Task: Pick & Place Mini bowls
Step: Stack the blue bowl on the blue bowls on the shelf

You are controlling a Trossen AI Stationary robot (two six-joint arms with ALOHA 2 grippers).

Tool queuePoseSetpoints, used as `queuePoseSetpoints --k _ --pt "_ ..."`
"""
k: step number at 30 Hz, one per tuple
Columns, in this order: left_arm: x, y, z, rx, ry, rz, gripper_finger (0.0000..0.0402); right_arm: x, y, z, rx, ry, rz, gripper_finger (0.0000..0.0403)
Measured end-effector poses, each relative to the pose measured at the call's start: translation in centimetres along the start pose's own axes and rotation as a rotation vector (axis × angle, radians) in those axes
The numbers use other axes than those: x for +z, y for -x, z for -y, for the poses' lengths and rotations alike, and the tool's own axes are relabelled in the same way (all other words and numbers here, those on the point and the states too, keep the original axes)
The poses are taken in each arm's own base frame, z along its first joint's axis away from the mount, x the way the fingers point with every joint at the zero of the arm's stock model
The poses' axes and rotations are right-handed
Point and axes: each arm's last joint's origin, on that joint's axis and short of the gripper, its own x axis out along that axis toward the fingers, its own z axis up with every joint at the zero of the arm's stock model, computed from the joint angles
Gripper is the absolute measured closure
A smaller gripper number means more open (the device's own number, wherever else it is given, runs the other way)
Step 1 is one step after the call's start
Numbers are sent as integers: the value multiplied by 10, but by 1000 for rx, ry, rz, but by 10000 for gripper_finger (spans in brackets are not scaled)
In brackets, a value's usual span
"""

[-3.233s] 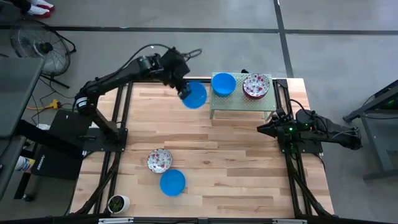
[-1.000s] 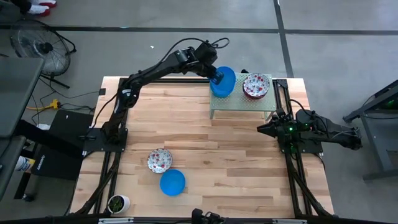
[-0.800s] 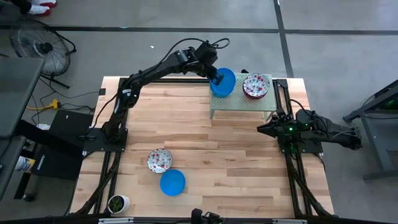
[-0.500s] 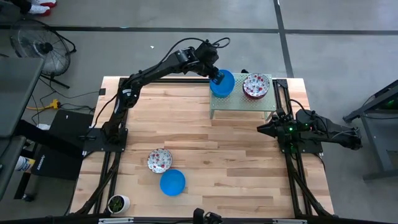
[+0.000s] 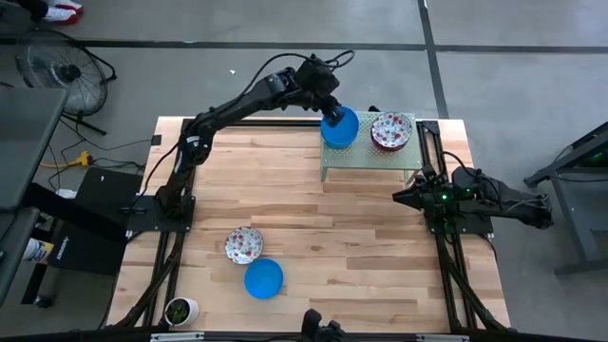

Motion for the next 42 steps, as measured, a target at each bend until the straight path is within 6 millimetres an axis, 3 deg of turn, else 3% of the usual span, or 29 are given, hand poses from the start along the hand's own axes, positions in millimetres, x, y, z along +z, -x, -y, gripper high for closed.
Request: queuePoseSetpoints --k 4,9,15,42 --pt "3 5 1 -16 -189 21 309 0 0 0 0 0 0 298" --pt "0 5 3 -100 -377 -5 390 0 0 0 0 0 0 298" --pt "-1 5 4 -162 -545 13 399 0 0 0 0 0 0 298" --pt "-11 -7 -9 -29 -486 -69 401 0 0 0 0 0 0 298"
